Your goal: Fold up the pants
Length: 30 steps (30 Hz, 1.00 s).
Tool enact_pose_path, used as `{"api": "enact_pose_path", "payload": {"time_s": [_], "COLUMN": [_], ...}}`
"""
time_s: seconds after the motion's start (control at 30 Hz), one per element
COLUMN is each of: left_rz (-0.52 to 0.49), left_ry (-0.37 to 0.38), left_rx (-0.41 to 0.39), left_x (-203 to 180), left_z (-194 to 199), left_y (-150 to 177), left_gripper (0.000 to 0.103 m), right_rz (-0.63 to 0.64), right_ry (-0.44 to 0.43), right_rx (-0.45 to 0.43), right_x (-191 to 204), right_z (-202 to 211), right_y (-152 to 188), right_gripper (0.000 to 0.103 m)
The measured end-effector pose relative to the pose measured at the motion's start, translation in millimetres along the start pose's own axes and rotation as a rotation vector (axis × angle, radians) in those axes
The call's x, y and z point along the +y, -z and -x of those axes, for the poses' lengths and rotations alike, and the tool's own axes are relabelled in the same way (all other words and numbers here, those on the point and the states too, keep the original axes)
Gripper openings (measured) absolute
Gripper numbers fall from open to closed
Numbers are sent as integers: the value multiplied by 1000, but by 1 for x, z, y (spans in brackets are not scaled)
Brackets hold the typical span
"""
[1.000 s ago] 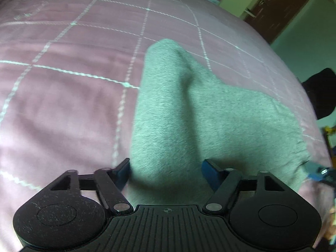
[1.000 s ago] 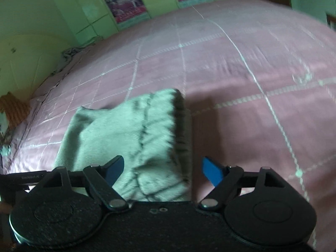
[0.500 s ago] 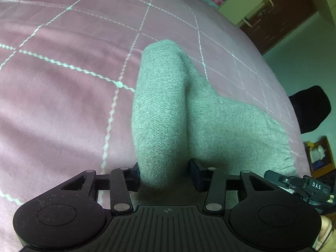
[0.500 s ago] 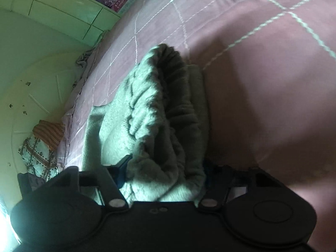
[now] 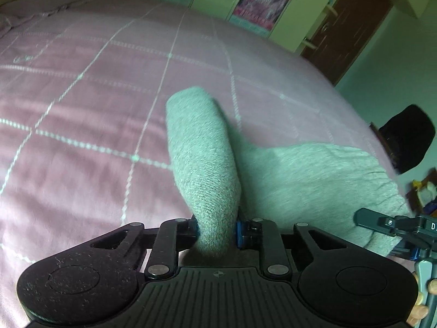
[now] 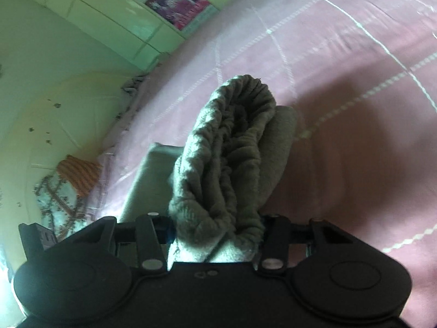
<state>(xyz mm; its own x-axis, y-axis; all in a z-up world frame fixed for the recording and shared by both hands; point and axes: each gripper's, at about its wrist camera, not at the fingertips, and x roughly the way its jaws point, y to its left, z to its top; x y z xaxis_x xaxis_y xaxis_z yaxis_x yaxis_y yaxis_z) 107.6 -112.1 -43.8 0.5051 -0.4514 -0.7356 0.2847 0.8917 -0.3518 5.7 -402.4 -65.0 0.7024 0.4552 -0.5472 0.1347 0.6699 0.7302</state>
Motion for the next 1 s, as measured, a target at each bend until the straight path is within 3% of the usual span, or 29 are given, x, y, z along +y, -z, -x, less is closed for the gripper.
{"api": "enact_pose_path", "payload": {"time_s": [0.17, 0.3, 0.53, 0.73, 0.9, 0.97, 1.0], "left_rz": [29, 40, -9, -39, -60, -75, -91], "left_ry": [30, 36, -35, -110, -179, -222, -253], "left_rx": [-75, -165, -235, -195, -69, -21, 0], "left_x": [-9, -15, -23, -16, -3, 0, 0], "left_z": [24, 37, 10, -40, -95, -113, -120], "left_y": [-25, -63, -125, -146, -138, -126, -119], "left_gripper": [22, 22, 22, 22, 24, 28, 43], "right_rz": [37, 72, 100, 99, 81, 70, 68], "right_ry": [-72, -117, -162, -131, -48, 2, 34], "right_rx": [-65, -117, -189, -189, -133, -95, -79], "right_x": [27, 48, 59, 43, 15, 2, -4], "right_z": [19, 22, -7, -56, -94, -109, -116], "right_y": [-15, -45, -105, -137, -139, -134, -132], "right_gripper": [47, 47, 47, 47, 48, 49, 51]}}
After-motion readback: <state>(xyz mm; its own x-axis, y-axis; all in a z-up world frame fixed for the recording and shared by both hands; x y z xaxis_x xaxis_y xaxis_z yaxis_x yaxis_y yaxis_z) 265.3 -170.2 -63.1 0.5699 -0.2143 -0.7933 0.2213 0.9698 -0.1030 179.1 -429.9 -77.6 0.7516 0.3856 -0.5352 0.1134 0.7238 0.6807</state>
